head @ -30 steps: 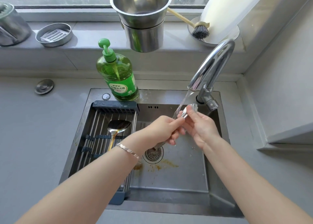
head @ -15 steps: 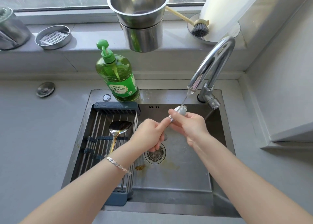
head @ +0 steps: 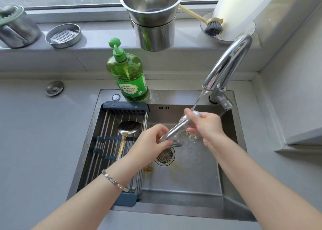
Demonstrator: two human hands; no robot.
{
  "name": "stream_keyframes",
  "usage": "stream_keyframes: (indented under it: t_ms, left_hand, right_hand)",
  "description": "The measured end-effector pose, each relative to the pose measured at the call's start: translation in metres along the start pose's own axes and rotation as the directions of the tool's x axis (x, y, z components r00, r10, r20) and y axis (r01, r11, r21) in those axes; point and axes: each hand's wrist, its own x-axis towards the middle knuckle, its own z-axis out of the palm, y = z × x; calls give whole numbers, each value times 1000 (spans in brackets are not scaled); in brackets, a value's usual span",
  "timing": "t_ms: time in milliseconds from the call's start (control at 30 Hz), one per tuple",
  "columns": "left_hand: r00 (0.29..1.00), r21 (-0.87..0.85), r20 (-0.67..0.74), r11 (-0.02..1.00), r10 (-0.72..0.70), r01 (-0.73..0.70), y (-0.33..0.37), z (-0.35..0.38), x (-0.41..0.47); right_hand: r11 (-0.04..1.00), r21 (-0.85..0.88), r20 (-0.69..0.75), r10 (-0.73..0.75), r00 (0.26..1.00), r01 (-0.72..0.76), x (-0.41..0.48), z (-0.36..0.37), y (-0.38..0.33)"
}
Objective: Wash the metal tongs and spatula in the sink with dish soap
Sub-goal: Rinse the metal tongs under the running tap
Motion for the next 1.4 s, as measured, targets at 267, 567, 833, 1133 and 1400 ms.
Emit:
stream_keyframes:
  t_ms: [267, 567, 833, 1133, 1400]
  left_hand:
    - [981, -124, -173, 990, -84, 63, -9, 10, -10]
    - [968, -428, -233, 904, -95, -15, -11, 9, -19]
    - [700, -764, 341, 249, -627, 595, -7, 14, -9]
    - [578, -635, 634, 81, -513, 768, 10, 30, -2]
    - [571, -638, 649, 48, -502, 768, 12, 28, 1]
  right_hand:
    - [996, -25, -114, 82, 990, -85, 14, -17, 25]
    - [804, 448, 307, 274, 912, -392, 5, -1, 59]
    - [914, 388, 249, 17, 968, -116, 3, 0, 44]
    - [988, 151, 14, -42, 999, 39, 4, 4, 34]
    - [996, 86, 134, 25, 991, -36, 5, 5, 33]
